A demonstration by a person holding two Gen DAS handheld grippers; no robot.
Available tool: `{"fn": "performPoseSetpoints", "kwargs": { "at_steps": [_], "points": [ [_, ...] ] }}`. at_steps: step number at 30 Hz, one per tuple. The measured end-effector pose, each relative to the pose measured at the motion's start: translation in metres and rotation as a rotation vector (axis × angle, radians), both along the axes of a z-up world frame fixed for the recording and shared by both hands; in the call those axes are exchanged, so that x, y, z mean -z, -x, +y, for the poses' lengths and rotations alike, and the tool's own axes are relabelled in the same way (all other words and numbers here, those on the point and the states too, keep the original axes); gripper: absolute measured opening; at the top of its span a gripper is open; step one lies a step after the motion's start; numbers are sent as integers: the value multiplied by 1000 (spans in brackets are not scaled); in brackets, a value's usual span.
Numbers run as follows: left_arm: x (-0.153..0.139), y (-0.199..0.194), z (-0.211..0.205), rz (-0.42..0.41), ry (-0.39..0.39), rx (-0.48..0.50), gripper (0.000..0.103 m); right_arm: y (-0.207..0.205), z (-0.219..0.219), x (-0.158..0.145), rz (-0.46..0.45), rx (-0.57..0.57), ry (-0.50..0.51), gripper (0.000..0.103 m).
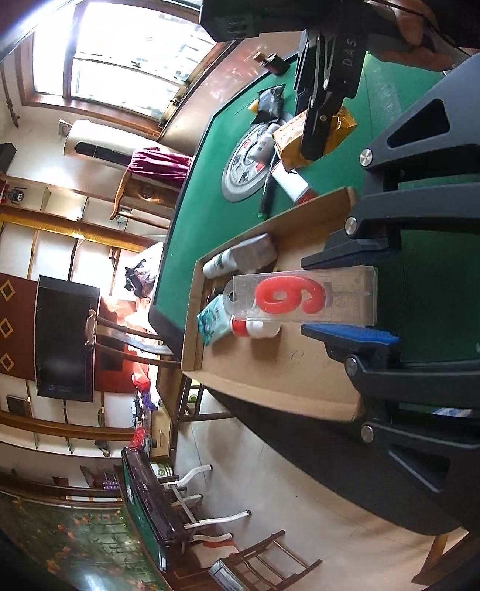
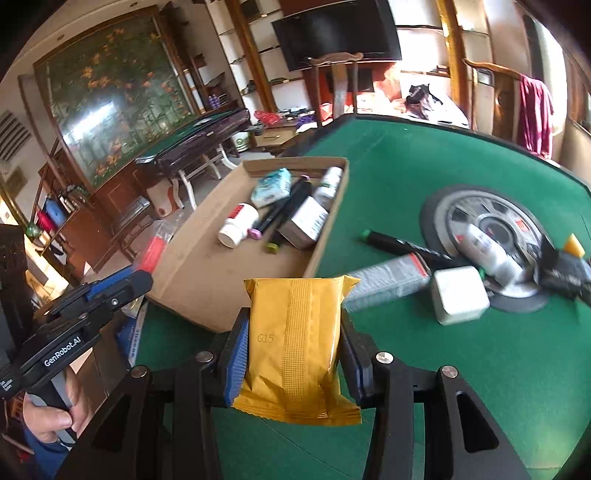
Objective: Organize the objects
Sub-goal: 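Carry the candle box and yellow packet over the cardboard tray, then lower candle box and packet into the tray and open both tools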
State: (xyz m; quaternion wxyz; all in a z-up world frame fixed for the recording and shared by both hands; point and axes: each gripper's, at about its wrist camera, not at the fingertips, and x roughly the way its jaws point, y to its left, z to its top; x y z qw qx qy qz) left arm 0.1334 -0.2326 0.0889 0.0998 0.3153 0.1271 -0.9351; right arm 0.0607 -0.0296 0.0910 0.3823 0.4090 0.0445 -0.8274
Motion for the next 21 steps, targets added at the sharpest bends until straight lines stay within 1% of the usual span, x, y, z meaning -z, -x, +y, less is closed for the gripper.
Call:
{"fn": "performPoseSetpoints", "kwargs": {
  "at_steps": [3,7,11,14,16,18,21],
  "points": [
    [-1,10,-14,-14,0,5,27,6,-22,-4,-2,-26,-10,48],
    [2,31,-36,-50,-12,9,27,24,-53,-9,-17,-40,-25,48],
    [11,53,-58,-91,-73,8,27,52,-80,-13,-56,-33,-21,48],
    [17,65,-66,-106,-89,-6,27,77,-105,-17,-88,-25,-14,48],
    [18,71,-73,-112,-106,-14,27,90,-125,-20,-90,-35,-34,48],
    [19,77,-78,-121,-122,-14,27,101,-147,-20,-74,-37,-67,48],
    [22,86,-83,-147,-116,-18,27,114,-171,-14,-89,-47,-88,48]
  ]
}}
